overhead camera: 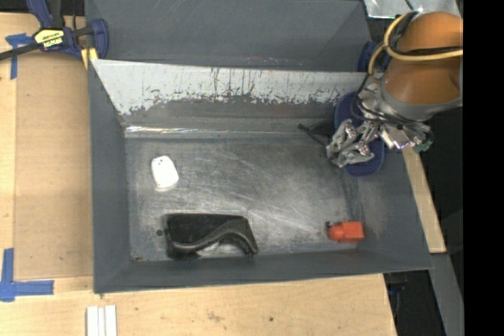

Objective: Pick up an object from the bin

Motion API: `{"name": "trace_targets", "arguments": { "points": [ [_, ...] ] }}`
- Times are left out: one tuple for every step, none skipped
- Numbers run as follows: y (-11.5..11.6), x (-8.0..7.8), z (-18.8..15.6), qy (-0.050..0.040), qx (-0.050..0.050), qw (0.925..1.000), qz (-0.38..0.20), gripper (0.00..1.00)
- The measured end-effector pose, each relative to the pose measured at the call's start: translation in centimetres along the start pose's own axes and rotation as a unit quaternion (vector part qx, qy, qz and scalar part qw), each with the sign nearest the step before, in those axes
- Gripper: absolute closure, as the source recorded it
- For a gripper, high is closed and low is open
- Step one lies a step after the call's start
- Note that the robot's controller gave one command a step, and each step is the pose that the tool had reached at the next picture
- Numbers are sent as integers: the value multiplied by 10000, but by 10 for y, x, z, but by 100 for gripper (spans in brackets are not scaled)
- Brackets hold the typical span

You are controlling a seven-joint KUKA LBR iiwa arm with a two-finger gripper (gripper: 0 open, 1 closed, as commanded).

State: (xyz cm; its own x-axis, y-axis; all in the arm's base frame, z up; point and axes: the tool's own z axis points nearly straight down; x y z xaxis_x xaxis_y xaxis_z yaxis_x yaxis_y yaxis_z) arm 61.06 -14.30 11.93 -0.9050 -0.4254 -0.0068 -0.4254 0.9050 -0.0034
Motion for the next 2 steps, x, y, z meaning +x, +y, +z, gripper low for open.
{"name": "trace_targets", "arguments": {
  "points": [
    [-3, -5, -202, -19, 22, 9920, -1262, 100],
    [-9, 0, -72, 32, -43, 9670, -2545, 100]
  ]
}}
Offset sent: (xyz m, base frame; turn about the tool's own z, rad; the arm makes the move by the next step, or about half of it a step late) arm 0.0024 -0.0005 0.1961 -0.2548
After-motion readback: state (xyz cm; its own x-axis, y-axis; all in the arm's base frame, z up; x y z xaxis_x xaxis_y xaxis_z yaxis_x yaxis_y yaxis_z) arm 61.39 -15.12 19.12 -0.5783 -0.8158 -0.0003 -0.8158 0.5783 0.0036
